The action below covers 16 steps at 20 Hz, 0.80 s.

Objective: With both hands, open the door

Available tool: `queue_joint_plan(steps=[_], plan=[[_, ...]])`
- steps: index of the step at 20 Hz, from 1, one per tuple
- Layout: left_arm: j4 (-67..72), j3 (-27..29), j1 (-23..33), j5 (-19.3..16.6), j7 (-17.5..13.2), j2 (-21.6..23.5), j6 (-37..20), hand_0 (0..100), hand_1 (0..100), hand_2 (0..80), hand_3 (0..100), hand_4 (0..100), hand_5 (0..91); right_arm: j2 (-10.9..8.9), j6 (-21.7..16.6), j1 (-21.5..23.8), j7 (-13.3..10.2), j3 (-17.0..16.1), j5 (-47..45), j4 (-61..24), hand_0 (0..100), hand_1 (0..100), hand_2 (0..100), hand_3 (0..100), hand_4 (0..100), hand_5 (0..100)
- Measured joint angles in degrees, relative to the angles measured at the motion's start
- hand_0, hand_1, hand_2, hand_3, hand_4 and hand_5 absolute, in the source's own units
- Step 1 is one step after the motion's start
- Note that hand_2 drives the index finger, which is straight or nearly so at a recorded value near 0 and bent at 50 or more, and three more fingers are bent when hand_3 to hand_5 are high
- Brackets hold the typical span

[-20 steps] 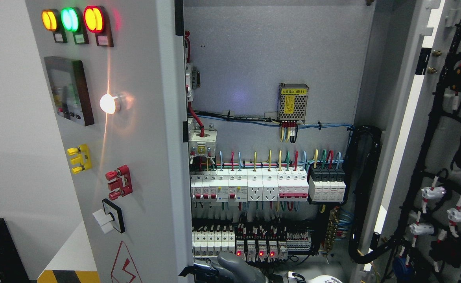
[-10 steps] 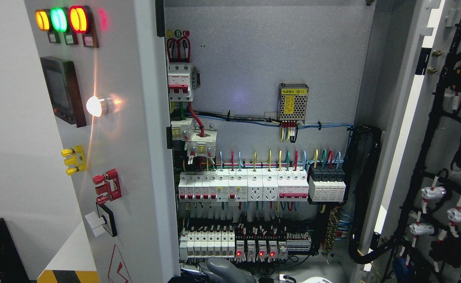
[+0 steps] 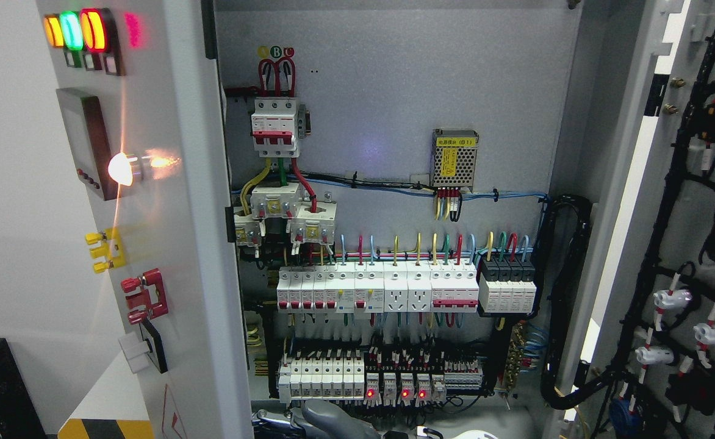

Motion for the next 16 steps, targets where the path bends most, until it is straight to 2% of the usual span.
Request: queue_joint_plan(steps=[6, 9, 16], plan=[[0.0, 0.0, 0.3, 0.0, 0.0, 0.0, 0.0, 0, 0, 0.0, 0, 0, 0.0, 2.04, 0.0, -0.1, -0.1, 1.1, 0.3, 0.0, 0, 0, 0, 0, 0, 0], [-0.1, 0.0, 0.4, 0.0, 0.0, 0.1, -0.1, 0, 0, 0.0, 0, 0, 0.0, 2.86, 0.0, -0.1, -1.1, 1.7, 0.5, 0.0, 0, 0, 0, 0, 0, 0], [-0.1, 0.0, 0.8, -0.1, 0.0, 0.1, -0.1, 0, 0, 0.0, 0, 0, 0.0, 4.16, 0.0, -0.4, -1.9, 3.5, 0.9, 0.2, 0, 0, 0, 0, 0, 0]])
